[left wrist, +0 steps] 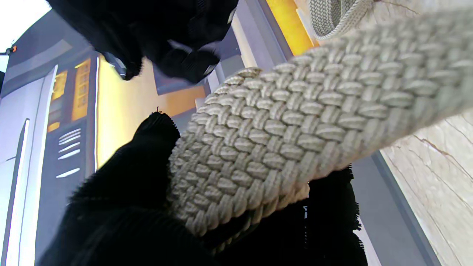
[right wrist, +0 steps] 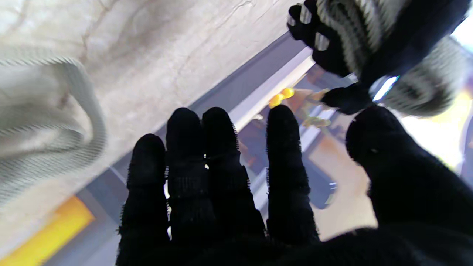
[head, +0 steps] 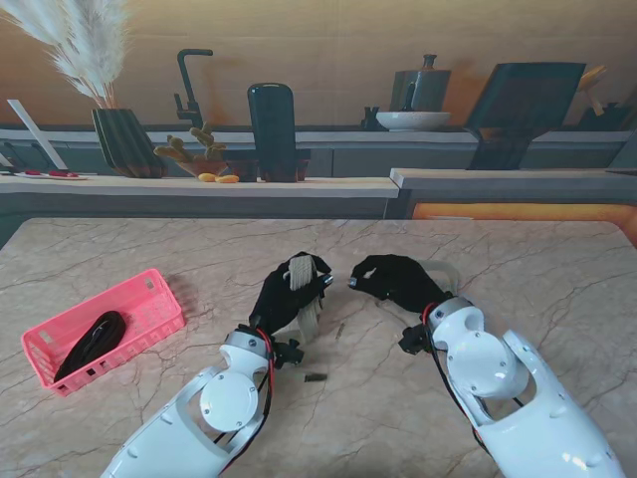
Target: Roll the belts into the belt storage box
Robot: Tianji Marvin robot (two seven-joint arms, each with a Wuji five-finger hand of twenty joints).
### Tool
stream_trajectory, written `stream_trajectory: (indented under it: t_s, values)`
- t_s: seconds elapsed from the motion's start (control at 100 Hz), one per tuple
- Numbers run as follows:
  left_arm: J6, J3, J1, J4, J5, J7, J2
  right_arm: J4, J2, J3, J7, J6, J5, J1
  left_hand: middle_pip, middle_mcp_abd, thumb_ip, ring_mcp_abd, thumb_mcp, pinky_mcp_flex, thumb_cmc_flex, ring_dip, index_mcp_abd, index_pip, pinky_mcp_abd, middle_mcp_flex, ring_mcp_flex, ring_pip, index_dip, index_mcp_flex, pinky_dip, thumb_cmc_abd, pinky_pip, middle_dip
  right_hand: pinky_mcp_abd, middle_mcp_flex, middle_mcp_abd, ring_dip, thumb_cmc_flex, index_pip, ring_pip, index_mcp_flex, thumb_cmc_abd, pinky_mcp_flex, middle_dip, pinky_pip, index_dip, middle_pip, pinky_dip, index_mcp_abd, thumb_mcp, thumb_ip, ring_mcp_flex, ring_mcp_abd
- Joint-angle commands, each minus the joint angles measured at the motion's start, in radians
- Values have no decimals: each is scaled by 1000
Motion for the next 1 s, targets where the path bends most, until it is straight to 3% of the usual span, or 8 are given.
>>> stream_trajectory:
  t_s: [0.0,0.14,0.22,0.37,0.57,0.77,0.91,0.99]
  values:
    - [-3,5,-2,7,7,2,-8,-10,12,0,3,-30,-3,-7,210,-129,-14,-44,123,65,-35,33,-10,67,16,85,105,132,1,46,29,-30,110,93,-32,-44,-24,-17,-12,-16,-36,-74,-68,9,-15,-18,-1,-31,-4,-66,64,23,-28,-56]
    - [-12,18,-16,26,24,-12,-5,18,26,-4,-6,-193,-112,1,290,-150,-30,-93,230,222,-119,82,-7,144,53,132,259,345,50,65,31,-162,270,142,-69,-219,-75,-33,4,-36,-105,-343,-132,14,-43,-86,-21,-124,4,-136,17,8,-60,-117]
    - [-14,25,-25,36,42,-21,-1,34,28,-16,-25,-247,-157,13,324,-151,-35,-129,266,279,-137,133,-5,173,62,146,264,469,85,66,17,-201,336,171,-81,-271,-90,-33,10,-24,-108,-459,-137,31,-42,-100,-33,-123,15,-111,-50,16,-56,-139]
    - [-31,37,-40,62,93,-6,0,56,24,-55,-65,-282,-193,42,336,-154,-33,-140,285,263,-126,133,-9,184,61,141,263,487,105,59,4,-197,337,186,-84,-273,-89,-24,-4,-11,-80,-495,-142,54,-29,-96,-57,-79,28,-31,-107,28,-32,-151]
    - [-50,53,-64,101,196,45,1,86,17,-104,-102,-293,-216,84,325,-152,-36,-134,266,238,-106,119,-8,183,61,122,261,442,122,49,-4,-175,315,197,-71,-233,-77,-9,-53,-12,-31,-425,-154,73,-13,-75,-82,-25,35,43,-121,34,8,-144]
    - [-53,61,-71,112,222,57,2,122,12,-150,-104,-296,-191,124,318,-151,-38,-129,250,221,-98,116,-9,182,62,113,260,417,126,45,-6,-169,301,198,-54,-121,-86,-1,4,30,8,-290,-140,106,-5,-50,-74,16,35,29,-87,42,90,-139]
    - [-50,63,-73,112,227,55,4,143,10,-178,-85,-297,-150,147,315,-149,-38,-126,242,214,-93,115,-8,181,61,111,259,404,129,45,-6,-169,294,199,-37,7,-114,-5,1,121,13,-139,-122,119,-22,-32,-59,6,11,-62,169,2,150,-132]
    - [-49,63,-74,112,228,54,4,157,8,-196,-86,-294,-146,161,313,-149,-39,-125,239,212,-92,115,-9,182,61,110,260,400,130,46,-5,-169,292,199,-34,41,-119,-3,18,148,17,-112,-130,125,-26,-28,-101,3,8,-82,192,-57,167,-130]
